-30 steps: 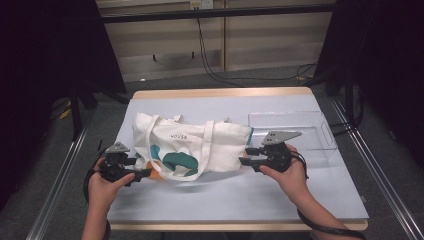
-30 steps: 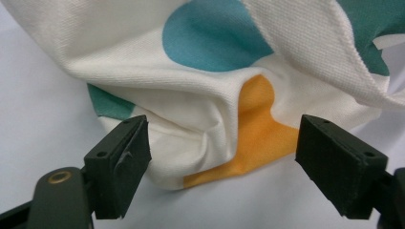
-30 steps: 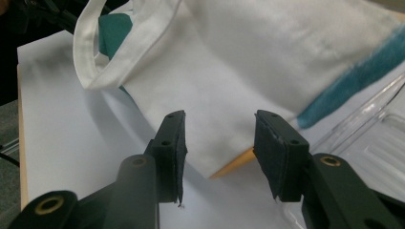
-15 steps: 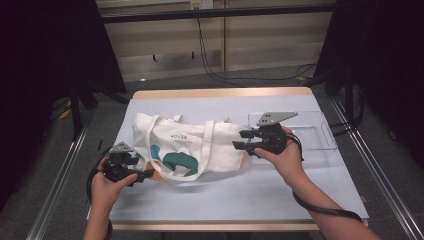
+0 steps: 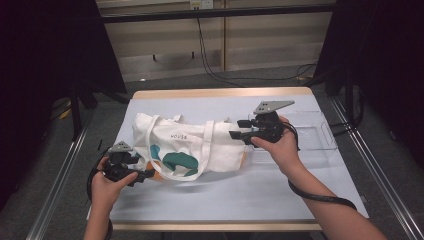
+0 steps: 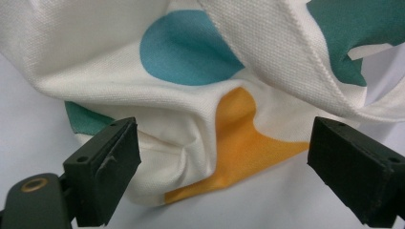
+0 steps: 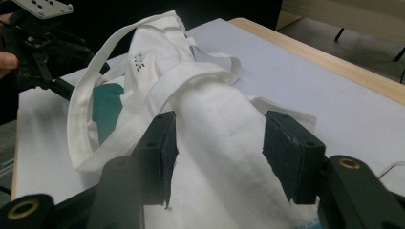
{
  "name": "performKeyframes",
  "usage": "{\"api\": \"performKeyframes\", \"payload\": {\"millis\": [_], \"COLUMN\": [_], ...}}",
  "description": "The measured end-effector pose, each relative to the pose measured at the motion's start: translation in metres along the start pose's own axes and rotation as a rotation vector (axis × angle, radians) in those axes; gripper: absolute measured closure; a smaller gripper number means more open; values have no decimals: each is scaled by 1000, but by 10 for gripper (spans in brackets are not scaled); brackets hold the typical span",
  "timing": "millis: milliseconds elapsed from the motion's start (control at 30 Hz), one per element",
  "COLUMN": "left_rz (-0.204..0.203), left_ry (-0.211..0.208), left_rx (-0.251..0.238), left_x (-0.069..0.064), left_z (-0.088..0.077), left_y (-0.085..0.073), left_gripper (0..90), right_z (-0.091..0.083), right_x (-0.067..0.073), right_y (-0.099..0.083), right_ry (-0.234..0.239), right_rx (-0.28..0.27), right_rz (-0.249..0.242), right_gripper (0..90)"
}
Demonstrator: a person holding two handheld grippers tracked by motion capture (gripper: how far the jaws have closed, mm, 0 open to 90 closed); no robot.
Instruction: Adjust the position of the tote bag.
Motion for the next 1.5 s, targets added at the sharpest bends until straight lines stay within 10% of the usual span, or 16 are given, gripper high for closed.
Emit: {"api": "performKeyframes", "payload": {"millis": [700,967,1067,1500], "left_rz": [29,42,49,51], "left_ry": [-24,-30,-36,-30], "left_rx": [14,24,27,32], "left_x": [-5,-11,-14,-20], "left_z": [3,5,7,7], "left_y": [1,3,5,7], "left_gripper": [101,100,100,101], "right_z": [33,40,40,26], "right_x": [-17,-13,-10,6], "right_y": [9,9,8,25], "right_ry": [-20,34,67,104], "right_rx": [84,112,144,93], "right_rz": [3,26,19,-53], "right_gripper": [457,594,863,890]}}
Point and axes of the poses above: each handheld gripper's, and its own axes: z roughly forward along the jaws, y roughly out of its top, x roughly to its left, the point moved 7 cm from there along z, roughly forward along the jaws, and after that the axes turned 11 degrees about y, right-handed, at the moved point
